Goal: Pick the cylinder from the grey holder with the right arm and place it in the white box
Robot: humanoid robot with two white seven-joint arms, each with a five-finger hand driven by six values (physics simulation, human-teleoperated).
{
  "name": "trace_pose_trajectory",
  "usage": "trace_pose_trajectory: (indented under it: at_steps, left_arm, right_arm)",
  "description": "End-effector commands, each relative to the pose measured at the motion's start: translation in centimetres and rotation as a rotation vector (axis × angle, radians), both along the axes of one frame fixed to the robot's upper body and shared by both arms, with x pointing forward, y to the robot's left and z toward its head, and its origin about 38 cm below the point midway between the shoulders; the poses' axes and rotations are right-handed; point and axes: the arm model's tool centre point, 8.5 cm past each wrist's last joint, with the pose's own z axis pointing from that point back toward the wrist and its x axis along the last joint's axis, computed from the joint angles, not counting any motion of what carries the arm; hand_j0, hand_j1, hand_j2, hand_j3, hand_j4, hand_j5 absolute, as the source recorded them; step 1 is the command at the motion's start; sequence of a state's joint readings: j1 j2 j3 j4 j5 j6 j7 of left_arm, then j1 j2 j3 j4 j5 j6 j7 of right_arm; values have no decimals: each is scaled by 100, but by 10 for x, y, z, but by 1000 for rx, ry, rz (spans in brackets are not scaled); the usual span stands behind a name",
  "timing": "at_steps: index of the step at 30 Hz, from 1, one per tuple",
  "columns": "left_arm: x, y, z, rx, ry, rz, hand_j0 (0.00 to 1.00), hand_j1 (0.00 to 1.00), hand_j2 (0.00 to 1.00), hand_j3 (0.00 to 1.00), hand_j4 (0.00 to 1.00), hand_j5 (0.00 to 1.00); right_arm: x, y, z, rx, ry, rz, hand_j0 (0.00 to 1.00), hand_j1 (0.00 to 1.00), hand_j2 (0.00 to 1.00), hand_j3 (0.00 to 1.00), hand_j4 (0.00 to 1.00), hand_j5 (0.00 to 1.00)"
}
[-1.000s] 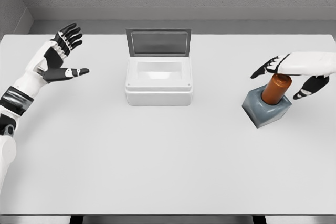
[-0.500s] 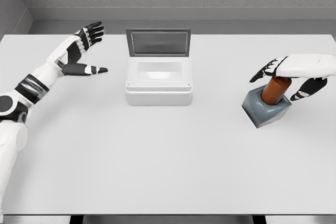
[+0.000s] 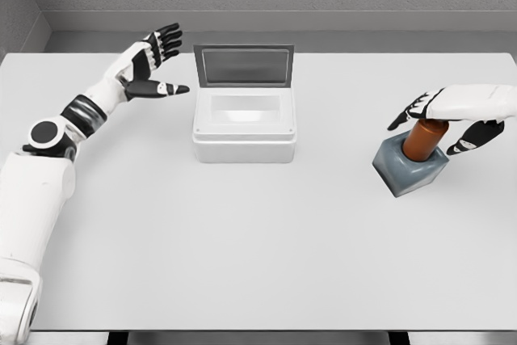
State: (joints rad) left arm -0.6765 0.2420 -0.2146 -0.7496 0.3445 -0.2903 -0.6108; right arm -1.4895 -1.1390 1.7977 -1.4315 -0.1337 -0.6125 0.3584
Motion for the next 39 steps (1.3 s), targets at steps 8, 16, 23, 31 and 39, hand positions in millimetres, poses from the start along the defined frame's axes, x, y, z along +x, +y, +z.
trace_pose_trajectory:
  at_steps: [8, 16, 23, 31, 39]
  left_arm:
    - [0, -7, -13, -8, 28, 3, 100, 100, 100, 100, 100, 100]
    - [4, 1, -9, -5, 27, 21, 100, 100, 100, 100, 100, 100]
    - [5, 3, 4, -19, -49, 25, 100, 100, 100, 100, 100, 100]
    - [1, 2, 15, -22, -124, 18, 100, 100, 100, 100, 100, 100]
    - [1, -4, 12, -24, -116, 6, 100, 100, 100, 100, 100, 100]
  right_arm:
    - [0, 0, -1, -8, 12, 1, 71, 71, 71, 71, 71, 71]
    - [-1, -1, -1, -16, 17, 2, 61, 61, 61, 61, 61, 61]
    - [-1, -1, 1, -21, 13, 5, 56, 56, 56, 56, 56, 56]
    - [1, 0, 9, -34, 3, 12, 53, 53, 53, 53, 53, 53]
    - [4, 4, 21, -40, -14, 28, 51, 51, 51, 51, 51, 51]
